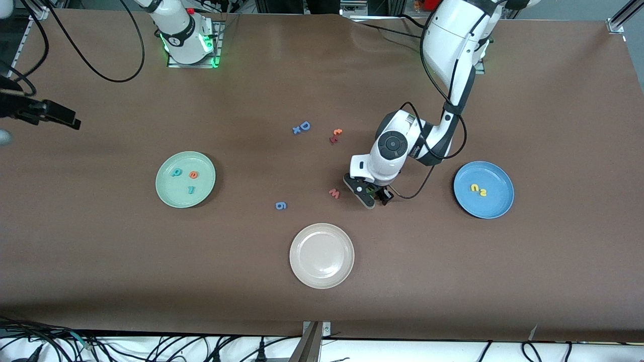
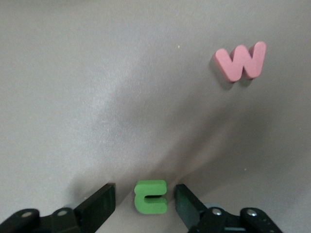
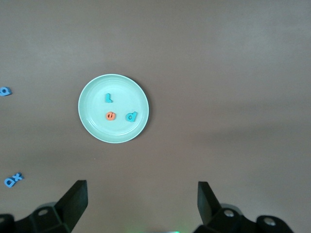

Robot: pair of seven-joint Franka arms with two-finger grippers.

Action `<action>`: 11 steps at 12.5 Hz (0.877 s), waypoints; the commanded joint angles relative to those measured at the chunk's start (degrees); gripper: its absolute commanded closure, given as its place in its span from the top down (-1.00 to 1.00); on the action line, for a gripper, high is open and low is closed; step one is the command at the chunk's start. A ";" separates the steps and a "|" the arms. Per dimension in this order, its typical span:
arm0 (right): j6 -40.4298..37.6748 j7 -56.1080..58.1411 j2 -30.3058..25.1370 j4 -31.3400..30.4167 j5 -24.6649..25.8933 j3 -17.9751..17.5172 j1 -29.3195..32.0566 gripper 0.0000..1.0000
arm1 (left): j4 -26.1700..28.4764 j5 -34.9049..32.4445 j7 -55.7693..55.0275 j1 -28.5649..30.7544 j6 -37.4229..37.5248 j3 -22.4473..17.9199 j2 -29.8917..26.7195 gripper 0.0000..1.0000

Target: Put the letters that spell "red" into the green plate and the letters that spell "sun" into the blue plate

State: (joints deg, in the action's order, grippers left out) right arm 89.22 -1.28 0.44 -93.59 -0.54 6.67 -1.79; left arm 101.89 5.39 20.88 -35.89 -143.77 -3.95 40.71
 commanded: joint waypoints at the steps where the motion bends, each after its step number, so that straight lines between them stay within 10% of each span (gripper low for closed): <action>1: 2.35 0.32 -4.30 -3.36 0.89 -7.00 5.11 1.00 | 2.17 -1.26 1.19 0.21 -0.46 -0.53 0.16 0.13; 7: 3.06 -0.04 -5.09 -4.84 0.28 -9.04 4.95 1.00 | 1.64 -1.08 0.92 0.38 -0.28 -0.62 -0.89 -0.10; 11: 4.21 0.40 -5.36 -5.29 -0.25 -8.43 4.78 1.00 | 1.20 -0.29 0.13 0.38 -0.28 -0.53 -2.30 0.13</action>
State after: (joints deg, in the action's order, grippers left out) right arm 92.45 -1.57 -2.98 -96.99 -0.54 -1.50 2.10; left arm 102.34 5.39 20.98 -35.80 -143.81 -4.44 39.86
